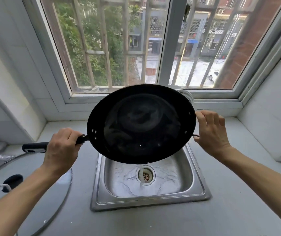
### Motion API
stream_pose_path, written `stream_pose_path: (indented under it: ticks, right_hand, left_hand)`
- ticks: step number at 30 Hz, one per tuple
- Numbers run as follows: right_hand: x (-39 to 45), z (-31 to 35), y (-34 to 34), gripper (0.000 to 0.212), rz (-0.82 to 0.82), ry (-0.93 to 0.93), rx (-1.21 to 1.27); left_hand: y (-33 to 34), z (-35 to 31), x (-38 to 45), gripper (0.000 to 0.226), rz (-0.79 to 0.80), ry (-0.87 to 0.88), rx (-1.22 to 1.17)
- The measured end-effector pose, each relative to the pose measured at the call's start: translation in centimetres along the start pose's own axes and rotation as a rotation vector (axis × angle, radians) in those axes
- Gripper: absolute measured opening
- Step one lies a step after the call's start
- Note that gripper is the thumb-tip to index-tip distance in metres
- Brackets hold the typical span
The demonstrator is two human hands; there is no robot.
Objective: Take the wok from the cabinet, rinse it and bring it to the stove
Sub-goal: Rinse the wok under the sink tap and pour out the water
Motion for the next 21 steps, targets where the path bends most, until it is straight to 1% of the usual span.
stream_pose_path:
  ticks: [4,9,13,17,21]
  right_hand:
    - [0.4,0.1,-0.9,0.082,-0.01,-0.021,-0.012]
    - [1.0,0.2,-0.8,0.088,0.026,-0.008,-0.036]
    - [1.1,0.3,-1.2,0.089,0.037,-0.017,-0.028]
    - [2.0,0.0,-1.4,0.096,0.068,0.02,-0.018]
    - [2.3,-0.2,-2.4,0.094,0.066,0.021,-0.024]
  left_hand:
    - [-2.2,-0.4,-0.5,0.011,-0.072,0.006,0.053]
    - [-2.0,-0.2,0.2,0.015,-0.036,0.018,0.069]
    - [-2.2,0.0,0.1,0.018,-0.02,0.007,0.079]
    - [-1.9,0.3,1.2,0.022,0.015,-0.003,0.068]
    - [-2.4,0.2,1.4,0.023,0.009,-0.004,0.083]
Point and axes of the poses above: each hand's wrist, its own x-axis towards the middle knuckle, its own y-axis out of the palm, z = x × y, the point moved 10 cm from there along x, towards the middle knuckle, and after that the axes turned 7 degrees about x, right-handed, at the moved point
